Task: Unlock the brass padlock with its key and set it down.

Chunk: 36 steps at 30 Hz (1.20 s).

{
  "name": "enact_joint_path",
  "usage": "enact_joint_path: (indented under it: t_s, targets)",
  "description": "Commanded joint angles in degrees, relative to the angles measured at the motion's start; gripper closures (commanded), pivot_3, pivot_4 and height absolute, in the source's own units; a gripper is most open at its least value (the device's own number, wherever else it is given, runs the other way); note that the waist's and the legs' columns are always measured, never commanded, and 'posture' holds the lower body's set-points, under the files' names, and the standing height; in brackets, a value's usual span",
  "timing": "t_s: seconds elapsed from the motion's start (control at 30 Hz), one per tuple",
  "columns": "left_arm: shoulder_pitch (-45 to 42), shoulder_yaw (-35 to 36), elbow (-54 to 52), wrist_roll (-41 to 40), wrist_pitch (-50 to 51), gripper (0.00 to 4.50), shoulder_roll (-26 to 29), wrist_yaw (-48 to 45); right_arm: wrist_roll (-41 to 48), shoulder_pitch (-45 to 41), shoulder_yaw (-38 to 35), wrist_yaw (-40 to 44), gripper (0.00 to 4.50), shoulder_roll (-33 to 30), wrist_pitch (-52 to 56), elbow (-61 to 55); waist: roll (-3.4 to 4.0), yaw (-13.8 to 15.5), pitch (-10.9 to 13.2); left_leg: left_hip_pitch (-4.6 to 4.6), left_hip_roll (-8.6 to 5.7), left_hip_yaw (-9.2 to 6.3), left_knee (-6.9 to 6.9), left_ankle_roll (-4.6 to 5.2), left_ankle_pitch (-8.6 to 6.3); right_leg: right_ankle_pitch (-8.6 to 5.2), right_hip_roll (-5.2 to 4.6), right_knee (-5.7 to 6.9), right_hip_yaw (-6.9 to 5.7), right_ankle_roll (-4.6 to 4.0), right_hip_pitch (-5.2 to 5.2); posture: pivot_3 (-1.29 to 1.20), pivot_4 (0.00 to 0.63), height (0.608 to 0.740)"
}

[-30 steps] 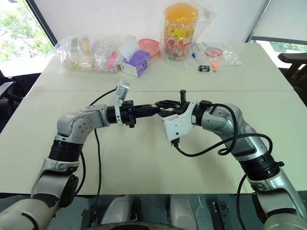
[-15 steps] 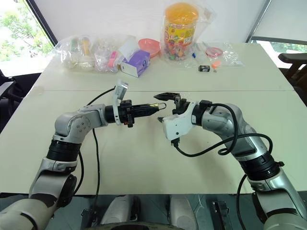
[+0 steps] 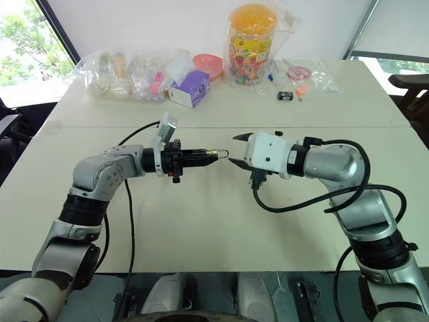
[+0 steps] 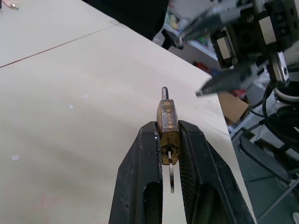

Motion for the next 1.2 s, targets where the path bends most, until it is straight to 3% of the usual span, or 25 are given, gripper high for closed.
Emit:
enact_joint_path:
  t_s: [0.03,0.47,1.2]
  targets:
    - [-2.0,0.0,-0.1,0.4,-1.5,4.5,-0.4,-0.9,2.9,-1.2,-1.5,-2.3,4.44,1.2,3.5,-3.5,0.0,0.0,0.0,0.0,0.0,0.0,0.0,0.0,0.0,0.0,0.0,0.0,0.0,0.0,0.0,0.0,0.15,0.74]
    - [-2.9,-0.1,-1.4,-0.6,0.4,4.5,-1.0,-2.8,2.7,-3.6,2.0,-8.2,4.44,4.6,5.4,-1.6,0.0,0.0,0.0,-0.01,-0.01,-0.01,0.0,0.01,-0.01,0.0,0.06,0.0,0.0,0.0,-0.01,0.0,0.15,0.74]
    - [-3.4,1.9,-2.5,-2.2,2.0,4.5,-0.8,-2.9,-0.7,-1.4,6.0,-5.8,4.44,2.7,-4.0,4.7,0.0,0.0,0.0,-0.02,-0.02,-0.01,0.0,0.01,-0.01,0.0,0.06,-0.01,0.0,0.0,-0.01,0.0,0.15,0.74]
